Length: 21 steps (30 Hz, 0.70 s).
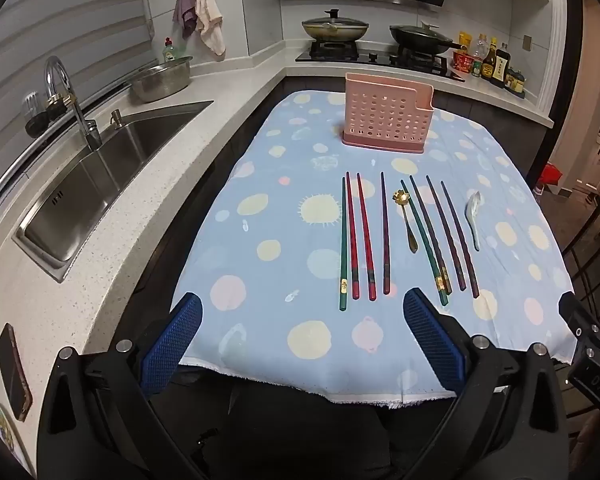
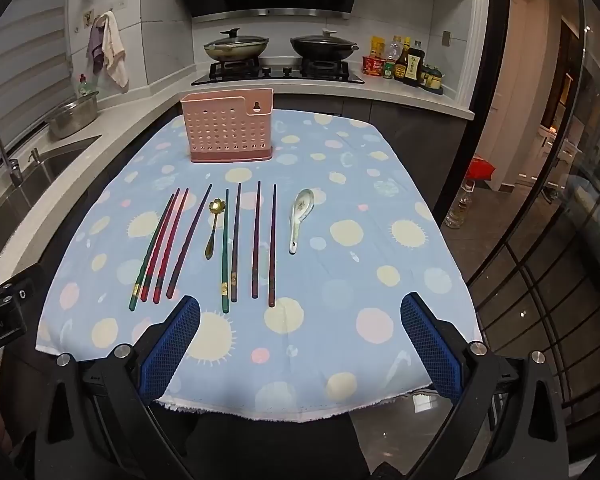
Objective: Organize utensils
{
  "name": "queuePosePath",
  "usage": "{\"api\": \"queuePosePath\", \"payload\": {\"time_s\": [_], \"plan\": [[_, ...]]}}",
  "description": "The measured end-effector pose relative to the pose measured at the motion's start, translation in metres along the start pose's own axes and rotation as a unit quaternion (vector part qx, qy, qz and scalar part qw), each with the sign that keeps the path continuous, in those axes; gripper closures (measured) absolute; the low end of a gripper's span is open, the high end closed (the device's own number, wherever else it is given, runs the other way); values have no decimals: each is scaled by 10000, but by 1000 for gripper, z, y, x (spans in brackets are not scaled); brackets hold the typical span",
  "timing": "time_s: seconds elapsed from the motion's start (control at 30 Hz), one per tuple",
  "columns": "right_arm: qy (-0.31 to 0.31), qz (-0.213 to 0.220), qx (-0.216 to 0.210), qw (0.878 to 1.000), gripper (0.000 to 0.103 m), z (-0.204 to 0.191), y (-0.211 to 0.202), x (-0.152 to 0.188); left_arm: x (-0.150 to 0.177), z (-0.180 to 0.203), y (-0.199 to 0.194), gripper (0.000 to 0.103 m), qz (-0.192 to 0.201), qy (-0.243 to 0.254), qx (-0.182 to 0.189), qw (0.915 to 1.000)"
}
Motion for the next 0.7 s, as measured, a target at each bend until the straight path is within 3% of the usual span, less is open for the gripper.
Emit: {"api": "queuePosePath", "payload": {"time_s": [0.7], "plan": [[105, 3, -210, 9997, 7, 0, 2, -1, 2, 2, 1, 7, 19, 22, -47, 10000]]}}
Point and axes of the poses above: each gripper's, at about its wrist camera, not at the fingertips, and y roughly the way its jaws point, z to its right, x to its underside, the point moved 4 cm from there along y, roughly the way its jaws point, and after that the axes turned 14 degrees about -y, right-handed, at the moved point
